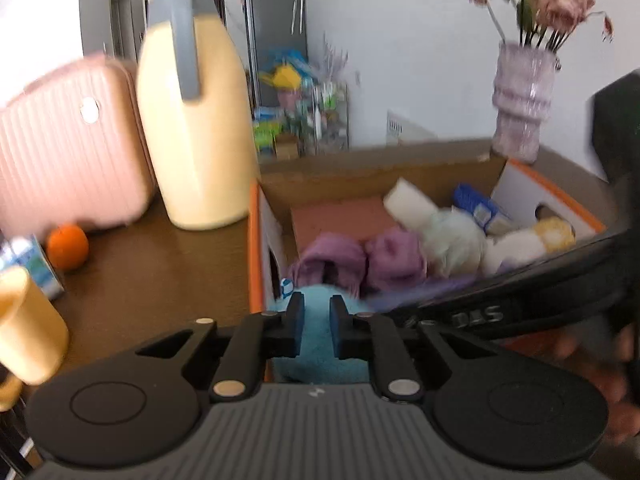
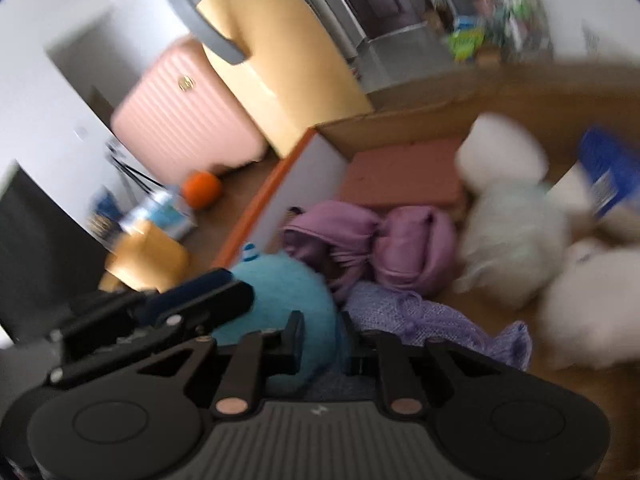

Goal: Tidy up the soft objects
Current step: 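Carry the plush into the box and open the left tool, then move both tools back toward the lilac fluffy headband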

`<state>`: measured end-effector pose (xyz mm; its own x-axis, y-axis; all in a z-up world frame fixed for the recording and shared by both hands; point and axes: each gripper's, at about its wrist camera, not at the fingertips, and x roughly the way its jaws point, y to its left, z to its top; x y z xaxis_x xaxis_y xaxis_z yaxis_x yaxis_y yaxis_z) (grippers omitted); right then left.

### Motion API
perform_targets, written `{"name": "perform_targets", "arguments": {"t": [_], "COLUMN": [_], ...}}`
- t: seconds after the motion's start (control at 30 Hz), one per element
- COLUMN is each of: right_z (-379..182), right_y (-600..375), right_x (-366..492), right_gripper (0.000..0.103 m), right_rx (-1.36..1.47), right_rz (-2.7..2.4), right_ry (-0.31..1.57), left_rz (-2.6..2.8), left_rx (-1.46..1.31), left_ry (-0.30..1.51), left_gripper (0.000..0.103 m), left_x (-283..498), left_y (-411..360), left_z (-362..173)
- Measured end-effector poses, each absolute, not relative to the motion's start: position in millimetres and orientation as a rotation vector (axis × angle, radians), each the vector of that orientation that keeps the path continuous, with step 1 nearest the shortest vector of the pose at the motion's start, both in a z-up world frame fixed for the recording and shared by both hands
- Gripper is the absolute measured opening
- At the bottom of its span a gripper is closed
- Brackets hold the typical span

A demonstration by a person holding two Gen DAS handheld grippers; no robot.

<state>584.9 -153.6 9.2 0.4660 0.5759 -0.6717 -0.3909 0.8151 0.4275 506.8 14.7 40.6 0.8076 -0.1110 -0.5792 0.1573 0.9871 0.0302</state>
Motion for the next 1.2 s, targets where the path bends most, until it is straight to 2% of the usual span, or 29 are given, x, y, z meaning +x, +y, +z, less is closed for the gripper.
{"name": "perform_targets", "arguments": {"t": [0.07, 0.17, 0.27, 0.3, 0.33, 0.43, 0.53, 0.67, 0.77, 0.83, 0.97, 1.1, 1.2], "right_z": [14.0, 17.6, 36.3, 45.4, 55.4, 88.1, 113.6, 131.9, 131.7, 126.7, 103.9, 76.2, 56.4], "right_y": [-155.8, -165.2, -175.0, -178.7, -183.3, -198.7, -220.8, -241.9, -251.0, -257.7, -264.4, -265.9, -269.2], "right_x": [575.8, 571.9, 562.5, 558.2, 553.5, 542.0, 524.5, 488.1, 459.6, 434.2, 367.9, 290.1, 236.0], "right_gripper": [0.025, 0.026, 0.034, 0.04, 0.046, 0.049, 0.054, 0.056, 0.06, 0.066, 0.071, 0.079, 0.082], "right_rx": [0.101, 0.092, 0.119, 0.118, 0.113, 0.09, 0.072, 0.067, 0.075, 0.084, 0.049, -0.03, -0.038], "right_rz": [0.517, 0.506, 0.507, 0.506, 0.507, 0.485, 0.437, 0.401, 0.397, 0.389, 0.349, 0.294, 0.282], "right_ry": [0.879, 0.876, 0.833, 0.808, 0.78, 0.723, 0.671, 0.617, 0.562, 0.518, 0.387, 0.24, 0.212], "left_rz": [-0.129, -0.148, -0.13, -0.137, -0.133, -0.135, -0.13, -0.113, -0.11, -0.099, -0.031, 0.021, 0.009], "left_rx": [0.109, 0.105, 0.09, 0.072, 0.068, 0.067, 0.059, 0.059, 0.071, 0.074, 0.025, 0.024, 0.013], "left_ry": [0.643, 0.699, 0.695, 0.689, 0.68, 0.63, 0.571, 0.507, 0.461, 0.426, 0.354, 0.246, 0.252], "left_gripper": [0.012, 0.014, 0.016, 0.017, 0.022, 0.036, 0.044, 0.053, 0.067, 0.068, 0.081, 0.083, 0.089], "left_x": [510.3, 516.4, 515.5, 514.5, 511.8, 497.5, 477.6, 447.2, 420.5, 402.1, 350.2, 274.6, 226.4], "left_y": [8.0, 3.9, 2.0, 3.9, 4.4, 6.2, 8.1, 5.6, -1.9, -5.4, -4.4, -12.1, -16.0], "left_z": [32.7, 15.8, 21.0, 25.7, 31.3, 56.0, 86.6, 114.5, 124.3, 126.4, 114.1, 90.6, 72.4]}}
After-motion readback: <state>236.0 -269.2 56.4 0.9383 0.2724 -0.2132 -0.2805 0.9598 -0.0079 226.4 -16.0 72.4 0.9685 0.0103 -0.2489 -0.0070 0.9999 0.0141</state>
